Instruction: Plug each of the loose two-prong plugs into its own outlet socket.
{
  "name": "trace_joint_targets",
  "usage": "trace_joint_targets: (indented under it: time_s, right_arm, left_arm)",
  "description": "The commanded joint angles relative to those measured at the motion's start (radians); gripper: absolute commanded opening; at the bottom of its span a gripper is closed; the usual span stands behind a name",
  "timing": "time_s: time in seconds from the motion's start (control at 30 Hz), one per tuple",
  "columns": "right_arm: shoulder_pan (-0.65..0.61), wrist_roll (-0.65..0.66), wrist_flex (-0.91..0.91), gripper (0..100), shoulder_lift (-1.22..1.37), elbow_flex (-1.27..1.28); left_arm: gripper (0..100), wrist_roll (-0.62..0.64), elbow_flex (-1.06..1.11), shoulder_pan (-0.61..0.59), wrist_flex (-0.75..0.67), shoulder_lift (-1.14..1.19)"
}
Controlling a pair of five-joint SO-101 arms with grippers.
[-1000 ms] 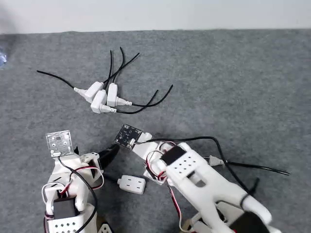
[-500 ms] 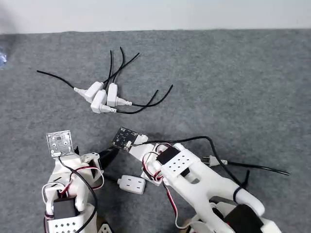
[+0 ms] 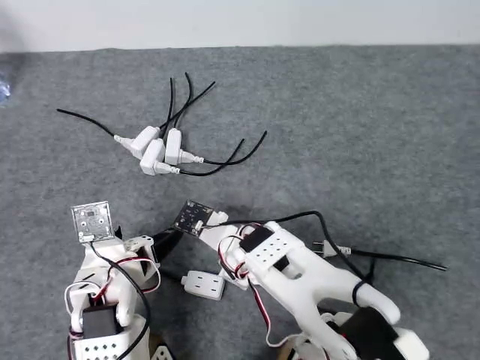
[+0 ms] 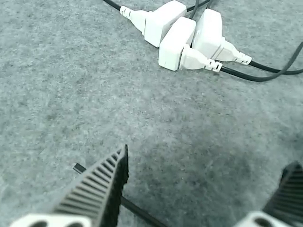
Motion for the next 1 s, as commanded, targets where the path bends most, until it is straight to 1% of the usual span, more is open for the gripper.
trace_joint_targets:
  time_s: [0.0,0.03,0.2,0.4,0.5,0.57,0.63,0.8,0.87,0.97]
  right_arm:
    - [-0.002,-0.006,-0.012,20.7,0.016,-0.054]
    - [-0.002,-0.005,-0.012,19.8,0.018,-0.054]
    - [-0.002,-0.005,-0.021,7.8,0.019,-0.057]
    - [-0.002,-0.005,-0.021,12.9,0.019,-0.058]
    - [-0.005,-0.002,-0.021,8.7,0.027,-0.071]
    - [-0.007,0.038,-0.021,1.0,0.027,-0.071]
    - [-0.008,0.071,-0.018,1.7,0.028,-0.069]
    - [-0.005,0.081,-0.013,0.8,0.01,-0.078]
    - [-0.008,0.081,0.001,0.8,-0.027,-0.091]
    - [-0.004,0.083,0.041,0.8,-0.124,-0.117]
  left_arm:
    - [46,0.006,-0.012,0.011,0.002,-0.008]
    - [46,0.006,-0.012,0.011,0.002,-0.008]
    - [46,0.006,-0.012,0.011,0.002,-0.008]
    - [46,0.006,-0.012,0.011,0.002,-0.008]
    - [46,0.008,-0.012,0.011,0.002,-0.008]
    - [46,0.008,-0.012,0.011,0.002,-0.008]
    - [46,0.008,-0.012,0.011,0.002,-0.008]
    - [46,0.009,-0.012,0.014,-0.002,-0.008]
    - [46,0.009,-0.012,0.041,-0.002,-0.008]
    - [46,0.009,-0.012,0.121,-0.002,-0.008]
